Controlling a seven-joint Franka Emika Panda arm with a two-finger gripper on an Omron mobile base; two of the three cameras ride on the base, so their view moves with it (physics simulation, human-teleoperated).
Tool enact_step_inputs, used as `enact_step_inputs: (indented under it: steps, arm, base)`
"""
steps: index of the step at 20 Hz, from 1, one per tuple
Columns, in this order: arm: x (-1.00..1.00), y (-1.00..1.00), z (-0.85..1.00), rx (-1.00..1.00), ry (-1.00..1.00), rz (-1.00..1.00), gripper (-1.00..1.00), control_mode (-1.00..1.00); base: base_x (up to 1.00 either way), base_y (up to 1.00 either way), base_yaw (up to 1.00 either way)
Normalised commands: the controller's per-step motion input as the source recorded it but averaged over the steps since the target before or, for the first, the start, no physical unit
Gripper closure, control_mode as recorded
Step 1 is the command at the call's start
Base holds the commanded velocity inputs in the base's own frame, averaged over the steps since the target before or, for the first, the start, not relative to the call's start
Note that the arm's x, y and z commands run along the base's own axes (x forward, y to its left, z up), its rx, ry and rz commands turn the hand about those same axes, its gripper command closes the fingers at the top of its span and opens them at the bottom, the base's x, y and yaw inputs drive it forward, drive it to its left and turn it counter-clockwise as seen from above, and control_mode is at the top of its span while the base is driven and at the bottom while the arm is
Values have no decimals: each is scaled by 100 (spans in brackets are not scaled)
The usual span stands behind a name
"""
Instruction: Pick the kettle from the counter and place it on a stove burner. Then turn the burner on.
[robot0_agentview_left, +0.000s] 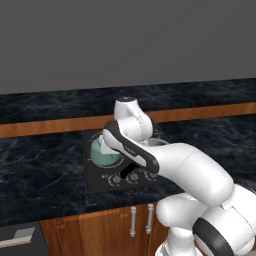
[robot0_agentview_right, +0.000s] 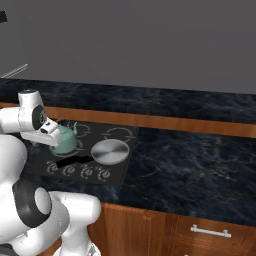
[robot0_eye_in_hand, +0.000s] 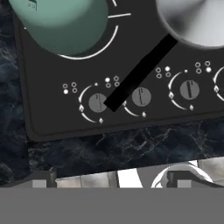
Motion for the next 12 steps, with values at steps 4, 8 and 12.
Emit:
enact_step_inputs:
  steps: [4, 8, 12]
  arm:
    - [0, 0, -24, 0, 9, 16, -100, -100]
    - [0, 0, -30, 0, 8, 14, -100, -100]
    - [6, 0, -37, 0, 6, 11, -100, -100]
  base:
    - [0, 0, 0]
    - [0, 0, 0]
    - [0, 0, 0]
